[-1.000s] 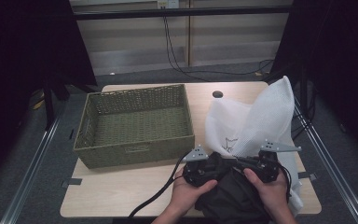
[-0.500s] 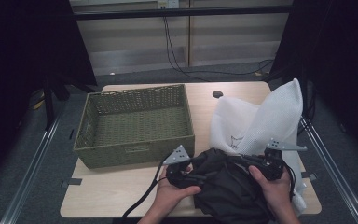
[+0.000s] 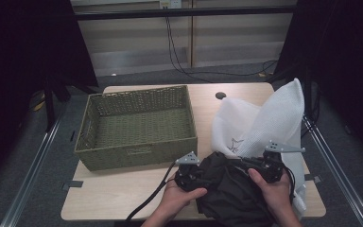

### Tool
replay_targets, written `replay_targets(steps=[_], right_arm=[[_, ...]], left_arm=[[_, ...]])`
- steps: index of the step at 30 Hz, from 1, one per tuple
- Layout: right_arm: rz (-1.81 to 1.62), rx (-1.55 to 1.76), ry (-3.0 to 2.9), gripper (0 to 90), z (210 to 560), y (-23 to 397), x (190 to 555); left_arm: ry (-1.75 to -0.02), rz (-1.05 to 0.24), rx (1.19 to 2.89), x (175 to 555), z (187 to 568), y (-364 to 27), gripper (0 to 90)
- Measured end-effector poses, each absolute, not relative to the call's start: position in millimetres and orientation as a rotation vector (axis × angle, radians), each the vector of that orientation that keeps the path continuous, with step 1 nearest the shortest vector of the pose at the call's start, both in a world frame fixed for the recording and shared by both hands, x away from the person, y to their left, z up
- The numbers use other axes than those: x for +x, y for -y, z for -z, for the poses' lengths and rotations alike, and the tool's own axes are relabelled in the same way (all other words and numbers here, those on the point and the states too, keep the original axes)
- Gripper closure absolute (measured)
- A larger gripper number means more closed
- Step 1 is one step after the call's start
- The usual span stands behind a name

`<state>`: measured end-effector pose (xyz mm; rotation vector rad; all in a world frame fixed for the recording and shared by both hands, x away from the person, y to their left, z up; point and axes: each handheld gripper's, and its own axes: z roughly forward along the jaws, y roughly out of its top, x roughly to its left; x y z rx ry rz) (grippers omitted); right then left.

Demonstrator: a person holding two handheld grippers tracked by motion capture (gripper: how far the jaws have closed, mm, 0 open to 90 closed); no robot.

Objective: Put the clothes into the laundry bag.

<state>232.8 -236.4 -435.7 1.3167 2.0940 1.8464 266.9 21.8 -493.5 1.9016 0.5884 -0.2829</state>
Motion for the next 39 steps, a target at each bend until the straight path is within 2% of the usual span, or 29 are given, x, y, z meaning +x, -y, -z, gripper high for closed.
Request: replay_targets(steps=[1, 2, 5, 8, 11, 13, 15, 18, 20, 21, 22, 24, 25, 26, 27, 30, 33, 34, 35, 36, 37, 39], right_arm=[[-1.846, 1.306, -2.103, 88.8, 435.2, 235.6, 232.9], [-1.843, 1.297, -2.103, 88.8, 434.3, 234.7, 233.0], [-1.859, 1.255, -2.109, 88.9, 429.8, 231.9, 232.8], [-1.891, 1.223, -2.102, 88.8, 423.0, 229.2, 230.3], [-1.907, 1.173, -2.098, 88.9, 413.5, 226.9, 224.2], [-1.934, 1.165, -2.104, 88.9, 411.7, 226.1, 221.4], [-1.915, 1.168, -2.136, 89.0, 414.8, 224.5, 221.0], [-1.892, 1.183, -2.178, 89.2, 422.4, 221.2, 221.4], [-1.838, 1.204, -2.213, 89.1, 429.3, 217.6, 223.2], [-1.819, 1.205, -2.221, 89.1, 431.5, 217.1, 223.9], [-1.817, 1.205, -2.221, 89.0, 432.8, 217.7, 224.7], [-1.863, 1.234, -2.176, 89.0, 433.3, 226.0, 226.8], [-1.863, 1.234, -2.176, 89.0, 433.3, 226.0, 226.8], [-1.874, 1.242, -2.163, 89.0, 433.1, 228.3, 227.0], [-1.898, 1.255, -2.14, 89.0, 433.4, 232.2, 228.2], [-1.914, 1.271, -2.127, 89.0, 434.9, 235.5, 230.2], [-1.904, 1.261, -2.132, 89.0, 434.5, 233.0, 230.1], [-1.907, 1.266, -2.133, 89.0, 434.5, 231.5, 230.1], [-1.907, 1.264, -2.136, 89.0, 434.8, 230.2, 230.2], [-1.906, 1.26, -2.137, 89.0, 435.2, 228.9, 230.6], [-1.907, 1.258, -2.139, 89.0, 435.5, 227.6, 230.9], [-1.908, 1.254, -2.141, 89.0, 436.6, 224.8, 231.6]], left_arm=[[-0.549, 0.29, 1.887, 264.2, 490.3, -21.0, 74.8], [-0.514, 0.318, 1.854, 261.5, 487.2, -19.5, 79.0], [-0.385, 0.399, 1.775, 252.9, 476.7, -11.1, 81.5], [-0.335, 0.324, 1.776, 247.0, 463.6, 0.1, 81.4], [-0.397, 0.217, 1.784, 250.5, 460.6, 7.0, 81.6], [-0.494, 0.176, 1.77, 256.4, 466.4, 8.7, 81.9], [-0.634, 0.06, 1.798, 262.0, 474.6, 9.0, 82.2], [-0.809, 0.003, 1.811, 271.4, 489.7, 9.0, 82.5], [-0.828, 0.007, 1.82, 272.6, 496.9, 9.8, 81.4], [-0.825, 0.024, 1.815, 272.4, 496.8, 8.4, 79.6], [-0.765, 0.096, 1.799, 271.7, 494.6, 3.5, 76.0], [-0.678, 0.125, 1.808, 267.1, 490.0, -3.2, 50.2], [-0.639, 0.115, 1.807, 263.2, 487.8, -7.5, 50.2], [-0.588, 0.09, 1.812, 257.6, 484.5, -17.0, 45.2], [-0.594, 0.08, 1.807, 255.4, 483.3, -21.1, 35.5], [-0.641, 0.085, 1.8, 258.7, 485.8, -37.3, 20.7], [-0.707, 0.204, 1.791, 266.1, 496.2, -39.9, 15.9], [-0.685, 0.225, 1.812, 265.2, 498.4, -36.1, 17.5], [-0.639, 0.229, 1.846, 261.7, 499.0, -30.1, 26.5], [-0.582, 0.227, 1.881, 257.0, 498.5, -23.6, 38.1], [-0.539, 0.203, 1.9, 251.9, 497.4, -16.5, 54.9], [-0.514, 0.193, 1.885, 248.0, 493.2, -6.3, 73.0]])
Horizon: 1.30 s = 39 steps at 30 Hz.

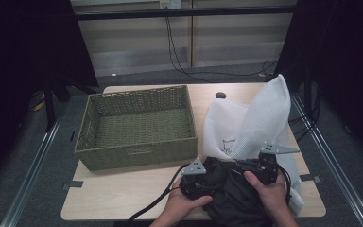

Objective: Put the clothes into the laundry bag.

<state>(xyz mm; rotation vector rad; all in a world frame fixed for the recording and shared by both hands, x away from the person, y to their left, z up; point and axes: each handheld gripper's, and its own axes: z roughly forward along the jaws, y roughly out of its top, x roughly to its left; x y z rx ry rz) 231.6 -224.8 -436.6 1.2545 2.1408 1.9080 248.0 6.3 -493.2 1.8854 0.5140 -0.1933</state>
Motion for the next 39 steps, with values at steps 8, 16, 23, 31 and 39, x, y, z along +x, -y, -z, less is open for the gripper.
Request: replay_targets(steps=[8, 16, 23, 31, 39], right_arm=[[-1.959, 1.222, -2.089, 89.1, 429.3, 228.1, 226.9], [-1.907, 1.268, -2.151, 89.0, 441.8, 229.8, 228.1], [-1.96, 1.291, -2.121, 88.9, 447.1, 235.2, 231.6], [-1.988, 1.253, -2.141, 89.0, 447.4, 230.3, 231.8], [-1.983, 1.17, -2.197, 89.1, 444.8, 224.2, 234.0]], left_arm=[[-0.503, 0.097, 1.71, 250.0, 472.9, 7.8, 84.4], [-0.671, 0.07, 1.823, 262.9, 487.6, 6.3, 55.4], [-0.722, 0.055, 1.787, 259.0, 487.6, -36.2, 6.6], [-0.815, 0.292, 1.833, 277.2, 508.9, -23.1, 3.5], [-0.669, 0.32, 1.865, 266.4, 503.1, 1.9, 45.8]])
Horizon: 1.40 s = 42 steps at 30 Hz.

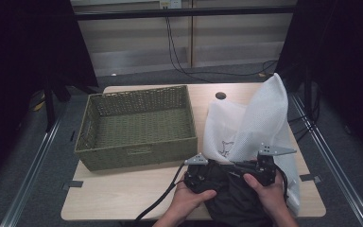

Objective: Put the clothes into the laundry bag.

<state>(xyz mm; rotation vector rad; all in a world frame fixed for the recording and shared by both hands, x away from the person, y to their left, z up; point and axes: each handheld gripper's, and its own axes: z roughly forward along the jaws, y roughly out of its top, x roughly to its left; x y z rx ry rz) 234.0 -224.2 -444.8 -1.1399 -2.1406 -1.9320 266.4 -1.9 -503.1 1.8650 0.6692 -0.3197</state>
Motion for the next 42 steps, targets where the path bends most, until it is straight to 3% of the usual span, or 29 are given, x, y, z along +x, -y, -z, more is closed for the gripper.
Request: replay_targets(steps=[3, 5, 8, 12, 18, 20, 22, 24, 25, 26, 27, 31, 36, 40, 42], right_arm=[[1.946, -1.123, 2.138, 89.1, 442.8, 224.0, 235.0], [1.965, -1.096, 2.146, 89.1, 438.4, 224.3, 234.5], [2.005, -1.071, 2.146, 89.1, 430.6, 227.2, 231.9], [2.008, -1.127, 2.18, 89.0, 423.1, 231.2, 227.1], [1.933, -1.141, 2.177, 89.2, 430.7, 227.8, 225.4], [1.923, -1.137, 2.156, 89.2, 432.1, 228.2, 224.7], [1.899, -1.14, 2.184, 89.2, 433.7, 227.4, 224.6], [1.903, -1.134, 2.182, 89.1, 435.5, 229.2, 226.1], [1.9, -1.135, 2.183, 89.1, 436.2, 230.8, 226.7], [1.907, -1.146, 2.176, 89.1, 439.1, 236.0, 228.7], [1.907, -1.146, 2.176, 89.1, 439.1, 236.0, 228.7], [1.942, -1.179, 2.09, 89.1, 444.7, 244.7, 232.6], [1.953, -1.171, 2.074, 89.1, 446.8, 236.9, 236.0], [1.941, -1.161, 2.062, 89.1, 449.7, 226.8, 237.9], [1.951, -1.164, 2.04, 89.1, 449.5, 225.8, 239.0]], left_arm=[[-0.597, 0.291, 1.842, 259.0, 495.8, 4.2, 69.0], [-0.538, 0.306, 1.802, 254.4, 490.2, 6.1, 72.8], [-0.469, 0.265, 1.77, 246.6, 480.1, 8.0, 73.3], [-0.505, 0.228, 1.769, 248.2, 479.6, 12.5, 73.3], [-0.844, 0.067, 1.819, 266.7, 498.7, 15.3, 74.7], [-0.948, 0.071, 1.811, 272.4, 503.3, 13.3, 74.8], [-0.938, 0.064, 1.81, 272.2, 501.5, 14.5, 74.3], [-0.865, 0.082, 1.826, 270.3, 499.5, 13.7, 70.1], [-0.83, 0.116, 1.82, 269.9, 498.6, 11.4, 64.0], [-0.795, 0.141, 1.813, 269.4, 497.4, 7.5, 49.6], [-0.771, 0.159, 1.805, 268.7, 496.3, 3.7, 49.6], [-0.667, 0.301, 1.765, 265.9, 493.2, -8.0, 27.6], [-0.517, 0.336, 1.862, 249.7, 493.7, 13.7, 13.5], [-0.51, 0.2, 2.016, 242.1, 494.8, 31.9, 15.9], [-0.514, 0.123, 2.034, 241.4, 494.6, 33.1, 29.4]])
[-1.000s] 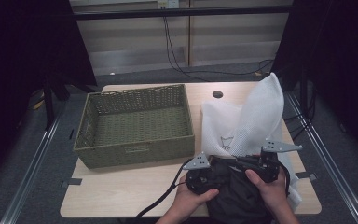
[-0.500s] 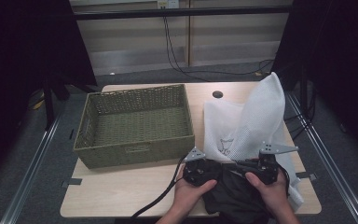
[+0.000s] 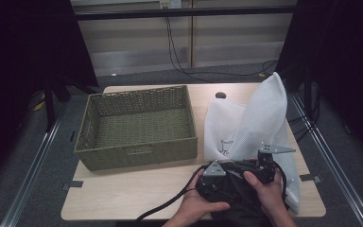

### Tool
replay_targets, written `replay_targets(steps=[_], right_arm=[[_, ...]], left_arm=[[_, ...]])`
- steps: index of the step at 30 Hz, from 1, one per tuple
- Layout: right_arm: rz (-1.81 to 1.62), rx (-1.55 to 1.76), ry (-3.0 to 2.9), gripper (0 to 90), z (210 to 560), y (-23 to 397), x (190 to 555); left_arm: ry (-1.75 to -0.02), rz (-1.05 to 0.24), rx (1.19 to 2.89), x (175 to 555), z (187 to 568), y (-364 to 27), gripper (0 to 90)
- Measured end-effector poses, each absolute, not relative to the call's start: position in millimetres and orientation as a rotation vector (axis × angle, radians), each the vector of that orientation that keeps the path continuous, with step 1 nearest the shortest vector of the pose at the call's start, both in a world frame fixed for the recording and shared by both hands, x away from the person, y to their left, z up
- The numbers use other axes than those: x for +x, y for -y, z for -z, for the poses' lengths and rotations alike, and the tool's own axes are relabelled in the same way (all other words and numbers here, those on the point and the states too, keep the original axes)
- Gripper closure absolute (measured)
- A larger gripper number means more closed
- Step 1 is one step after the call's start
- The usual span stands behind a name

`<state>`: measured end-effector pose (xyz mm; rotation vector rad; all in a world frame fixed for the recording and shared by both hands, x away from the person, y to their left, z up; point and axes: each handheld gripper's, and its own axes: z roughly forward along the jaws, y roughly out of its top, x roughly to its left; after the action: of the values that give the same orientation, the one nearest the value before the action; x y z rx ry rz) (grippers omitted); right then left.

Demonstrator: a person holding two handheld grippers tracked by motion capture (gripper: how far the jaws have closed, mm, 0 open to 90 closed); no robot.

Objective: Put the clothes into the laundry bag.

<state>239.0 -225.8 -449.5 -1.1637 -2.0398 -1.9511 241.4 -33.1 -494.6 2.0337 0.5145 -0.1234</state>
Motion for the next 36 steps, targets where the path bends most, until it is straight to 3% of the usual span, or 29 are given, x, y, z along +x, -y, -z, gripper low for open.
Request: replay_targets(steps=[1, 3, 5, 14, 17, 21, 25, 28, 32, 36], right_arm=[[1.956, -1.163, 2.012, 89.1, 448.8, 227.2, 239.3], [1.98, -1.15, 1.963, 89.1, 447.3, 229.5, 239.6], [1.986, -1.154, 1.967, 89.1, 443.9, 230.3, 238.0], [2.048, -1.161, 1.927, 89.2, 415.0, 241.8, 222.8], [2.059, -1.108, 1.93, 89.2, 408.3, 240.3, 219.7], [1.969, -1.187, 2.0, 89.3, 423.0, 239.0, 222.7], [1.88, -1.305, 2.034, 89.3, 445.3, 249.5, 224.8], [1.905, -1.34, 2.001, 89.2, 450.5, 263.2, 224.0], [1.933, -1.354, 2.015, 89.1, 449.4, 267.5, 224.0], [1.921, -1.355, 2.012, 89.1, 454.7, 259.8, 227.3]], left_arm=[[-0.519, 0.095, 2.033, 241.4, 494.8, 33.3, 40.7], [-0.519, 0.065, 2.028, 240.2, 493.2, 33.1, 54.9], [-0.518, 0.009, 1.992, 236.6, 490.2, 31.6, 64.8], [-0.636, -0.143, 1.694, 233.0, 461.1, 17.2, 72.5], [-0.702, -0.241, 1.697, 229.5, 460.5, 24.8, 71.9], [-0.916, -0.236, 1.767, 249.1, 488.6, 28.2, 70.4], [-0.902, -0.119, 1.792, 259.9, 490.6, 19.5, 61.5], [-0.772, -0.058, 1.828, 254.0, 482.0, 9.0, 35.8], [-0.677, 0.111, 1.923, 250.3, 486.0, 0.8, 13.1], [-0.631, 0.139, 2.018, 242.7, 493.7, 14.7, 7.5]])
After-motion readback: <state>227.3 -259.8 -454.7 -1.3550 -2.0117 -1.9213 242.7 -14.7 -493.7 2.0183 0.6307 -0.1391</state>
